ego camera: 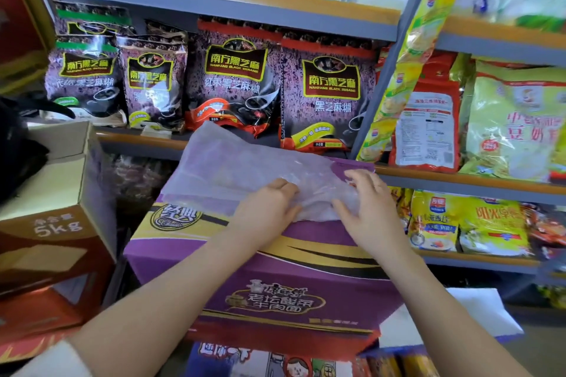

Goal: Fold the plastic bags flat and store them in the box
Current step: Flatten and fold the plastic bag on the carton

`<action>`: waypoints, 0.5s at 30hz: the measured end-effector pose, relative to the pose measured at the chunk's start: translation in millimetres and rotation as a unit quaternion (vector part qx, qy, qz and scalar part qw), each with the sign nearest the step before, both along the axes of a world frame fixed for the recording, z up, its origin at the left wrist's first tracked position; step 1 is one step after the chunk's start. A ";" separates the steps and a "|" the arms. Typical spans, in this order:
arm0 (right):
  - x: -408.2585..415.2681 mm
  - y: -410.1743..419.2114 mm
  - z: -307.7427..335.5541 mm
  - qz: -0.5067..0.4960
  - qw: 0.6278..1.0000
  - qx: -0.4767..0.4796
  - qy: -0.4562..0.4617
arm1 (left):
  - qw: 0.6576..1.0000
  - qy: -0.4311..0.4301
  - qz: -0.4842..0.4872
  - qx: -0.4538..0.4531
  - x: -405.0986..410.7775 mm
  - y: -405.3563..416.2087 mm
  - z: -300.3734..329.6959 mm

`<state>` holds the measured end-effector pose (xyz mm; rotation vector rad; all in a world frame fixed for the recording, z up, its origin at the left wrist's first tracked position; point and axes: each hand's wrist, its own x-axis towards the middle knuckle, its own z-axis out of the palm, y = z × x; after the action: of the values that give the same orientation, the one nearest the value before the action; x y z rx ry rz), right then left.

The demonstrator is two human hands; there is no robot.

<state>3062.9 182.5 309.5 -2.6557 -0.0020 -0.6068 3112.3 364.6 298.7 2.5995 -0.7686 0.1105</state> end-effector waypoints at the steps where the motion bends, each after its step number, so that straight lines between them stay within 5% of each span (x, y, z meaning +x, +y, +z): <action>1: -2.6 -8.4 -0.5 -0.010 0.999 0.020 0.048 | 1.000 -0.012 0.004 0.025 0.5 -5.1 -0.4; 4: -11.1 -25.1 -4.3 0.027 0.977 0.146 0.156 | 0.999 -0.036 0.000 0.037 4.6 -12.3 -2.7; 12: -21.5 -56.6 4.0 0.031 0.896 0.432 0.103 | 0.991 -0.117 0.033 -0.052 -3.7 -4.6 -12.7; 15: -24.3 -65.1 6.3 0.092 0.806 0.566 0.151 | 0.974 -0.190 0.039 -0.114 -13.8 -3.7 -15.3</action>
<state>3038.5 117.4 315.8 -1.5082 0.1469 -0.0288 3098.5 360.9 283.4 2.4151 -0.7297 0.6945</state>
